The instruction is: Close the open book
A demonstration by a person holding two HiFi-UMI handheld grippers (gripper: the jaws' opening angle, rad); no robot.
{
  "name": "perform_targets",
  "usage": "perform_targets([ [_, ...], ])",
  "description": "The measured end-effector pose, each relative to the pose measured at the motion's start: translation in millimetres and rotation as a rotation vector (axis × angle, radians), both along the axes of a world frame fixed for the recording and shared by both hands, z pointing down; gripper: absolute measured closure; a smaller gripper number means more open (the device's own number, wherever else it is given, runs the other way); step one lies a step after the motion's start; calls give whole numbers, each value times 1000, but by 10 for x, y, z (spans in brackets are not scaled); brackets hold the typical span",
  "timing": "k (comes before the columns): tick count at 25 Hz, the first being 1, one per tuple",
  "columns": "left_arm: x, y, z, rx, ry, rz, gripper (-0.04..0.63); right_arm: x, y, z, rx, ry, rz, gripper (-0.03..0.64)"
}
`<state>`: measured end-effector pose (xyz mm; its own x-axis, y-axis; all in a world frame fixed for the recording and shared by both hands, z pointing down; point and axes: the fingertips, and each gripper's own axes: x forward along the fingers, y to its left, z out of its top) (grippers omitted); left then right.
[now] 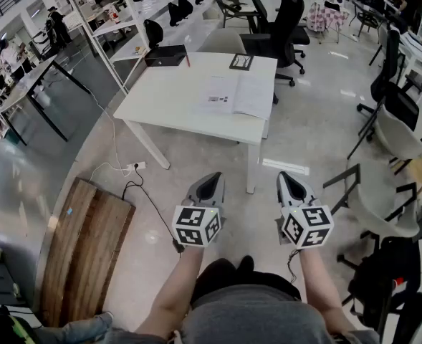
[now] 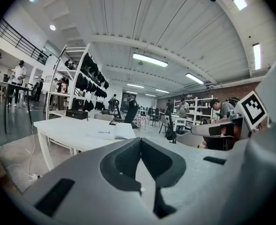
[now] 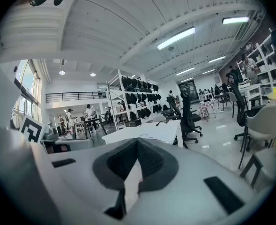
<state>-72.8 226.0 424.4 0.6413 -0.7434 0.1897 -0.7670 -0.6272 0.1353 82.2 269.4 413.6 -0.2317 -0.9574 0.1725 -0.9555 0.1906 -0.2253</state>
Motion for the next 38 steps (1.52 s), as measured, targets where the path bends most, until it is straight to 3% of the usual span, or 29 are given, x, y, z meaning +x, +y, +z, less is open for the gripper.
perform_targets([
  [19, -222, -70, 83, -33, 5, -75, 588, 15, -11, 81, -25, -56, -4, 612],
  [28, -212, -501, 249, -71, 6, -68, 588, 77, -405, 156, -57, -80, 6, 565],
  [38, -137, -1368, 313, -84, -1, -55, 589, 150, -1240, 232, -93, -92, 14, 532],
])
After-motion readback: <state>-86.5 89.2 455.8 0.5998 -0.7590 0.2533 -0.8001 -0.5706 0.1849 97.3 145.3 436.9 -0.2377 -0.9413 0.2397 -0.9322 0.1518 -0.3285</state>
